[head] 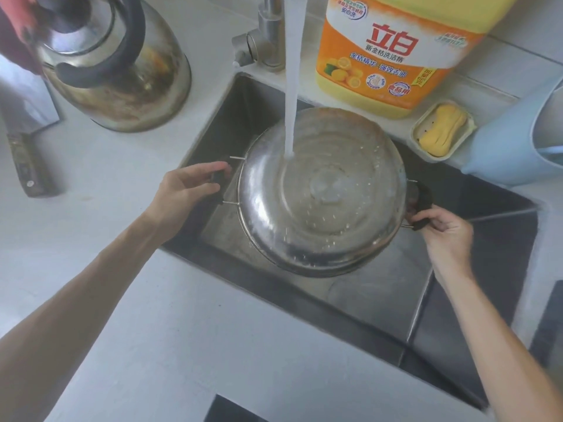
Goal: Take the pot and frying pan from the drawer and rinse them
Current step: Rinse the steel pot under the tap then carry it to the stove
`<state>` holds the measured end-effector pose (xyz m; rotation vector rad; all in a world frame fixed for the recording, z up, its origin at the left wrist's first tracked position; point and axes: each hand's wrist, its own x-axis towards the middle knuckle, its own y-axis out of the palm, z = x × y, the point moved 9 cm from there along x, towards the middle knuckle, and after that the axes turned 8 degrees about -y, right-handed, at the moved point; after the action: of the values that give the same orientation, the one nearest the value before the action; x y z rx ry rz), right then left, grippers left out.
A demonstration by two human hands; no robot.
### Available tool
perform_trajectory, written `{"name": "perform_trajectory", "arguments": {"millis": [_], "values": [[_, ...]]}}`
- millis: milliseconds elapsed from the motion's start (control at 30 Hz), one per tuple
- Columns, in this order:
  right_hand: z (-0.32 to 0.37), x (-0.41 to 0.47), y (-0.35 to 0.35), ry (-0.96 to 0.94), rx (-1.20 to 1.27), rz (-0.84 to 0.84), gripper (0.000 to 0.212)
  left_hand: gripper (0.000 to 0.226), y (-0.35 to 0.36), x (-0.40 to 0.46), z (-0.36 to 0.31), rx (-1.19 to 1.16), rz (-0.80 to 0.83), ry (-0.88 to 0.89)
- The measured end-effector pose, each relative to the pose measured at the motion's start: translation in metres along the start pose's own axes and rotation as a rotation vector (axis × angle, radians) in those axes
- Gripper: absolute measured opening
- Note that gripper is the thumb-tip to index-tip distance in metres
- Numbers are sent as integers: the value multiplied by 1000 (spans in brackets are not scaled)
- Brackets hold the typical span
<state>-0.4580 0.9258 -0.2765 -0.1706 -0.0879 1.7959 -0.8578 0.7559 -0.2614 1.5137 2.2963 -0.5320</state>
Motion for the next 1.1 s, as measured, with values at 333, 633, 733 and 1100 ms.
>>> {"name": "perform_trajectory", "arguments": {"millis": [333,633,733,1100], "values": [[1,2,21,172,67,404,34,33,-11,0,-11,25,8,12],[11,4,49,150,37,435,40,32,-36,-13,-19,134,20,26],[13,4,53,142,6,424,28,32,-41,-16,-18,228,10,11],[7,9,41,186,-67,350,18,33,-33,-20,-30,213,13,26]]}}
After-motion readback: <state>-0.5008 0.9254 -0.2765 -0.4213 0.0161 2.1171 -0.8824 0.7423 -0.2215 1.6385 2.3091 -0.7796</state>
